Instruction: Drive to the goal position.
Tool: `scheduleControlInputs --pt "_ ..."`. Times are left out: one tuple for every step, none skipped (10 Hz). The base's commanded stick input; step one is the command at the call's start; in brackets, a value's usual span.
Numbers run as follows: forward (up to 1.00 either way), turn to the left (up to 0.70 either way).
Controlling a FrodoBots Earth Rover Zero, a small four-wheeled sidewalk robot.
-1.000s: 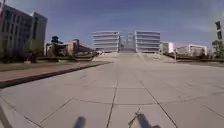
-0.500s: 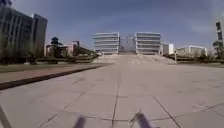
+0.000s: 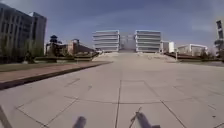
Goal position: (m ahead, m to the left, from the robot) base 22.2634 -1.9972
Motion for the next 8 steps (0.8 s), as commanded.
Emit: scheduleControlInputs --pt "0.70 -0.13" --pt "0.70 -0.35" --pt "0.70 -0.18" --pt "0.70 0.00" --pt "0.70 0.00" --pt "0.70 0.00" --pt "0.70 0.00" --pt "0.70 0.00"
